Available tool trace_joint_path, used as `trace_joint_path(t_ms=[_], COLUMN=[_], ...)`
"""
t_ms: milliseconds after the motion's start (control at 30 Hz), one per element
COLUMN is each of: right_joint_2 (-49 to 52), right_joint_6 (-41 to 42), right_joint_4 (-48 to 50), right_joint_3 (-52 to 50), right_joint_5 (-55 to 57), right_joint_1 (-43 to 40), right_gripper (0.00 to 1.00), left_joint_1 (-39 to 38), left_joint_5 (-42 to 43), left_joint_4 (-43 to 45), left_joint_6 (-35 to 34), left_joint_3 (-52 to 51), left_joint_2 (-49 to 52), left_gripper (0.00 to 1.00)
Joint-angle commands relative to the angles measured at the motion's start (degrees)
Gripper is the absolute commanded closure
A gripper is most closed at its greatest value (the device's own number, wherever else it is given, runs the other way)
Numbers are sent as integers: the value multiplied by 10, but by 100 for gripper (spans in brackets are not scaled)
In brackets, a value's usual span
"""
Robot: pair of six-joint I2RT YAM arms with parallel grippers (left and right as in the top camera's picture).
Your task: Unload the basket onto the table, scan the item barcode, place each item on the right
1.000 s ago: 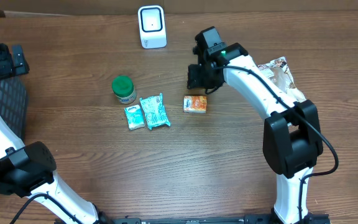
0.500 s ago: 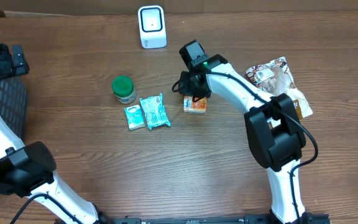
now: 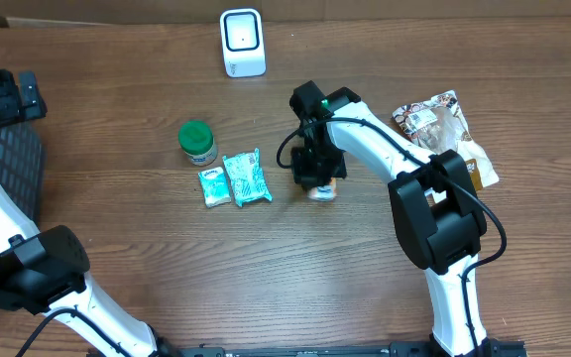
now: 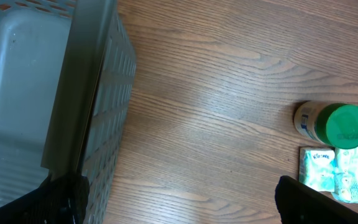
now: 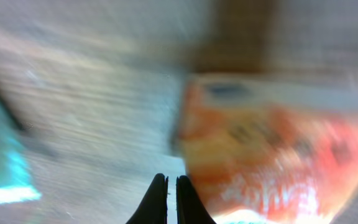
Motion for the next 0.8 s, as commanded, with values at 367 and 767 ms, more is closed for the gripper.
trace_joint_path(t_ms=[367,767], right_joint_2=[-98,-110], right_joint_6=[-103,-182], right_joint_4=[-102,-56], right_joint_3=[102,-5], right_joint_5=[16,-39], right_joint_1=[-66,-177], right_gripper=[95,60], left_joint_1=[3,3], left_joint_5=[0,0], left_joint_4=[1,1], left_joint_6=[12,13], left_joint_3=[11,11], left_joint_2=[-15,-15], left_gripper=[0,0])
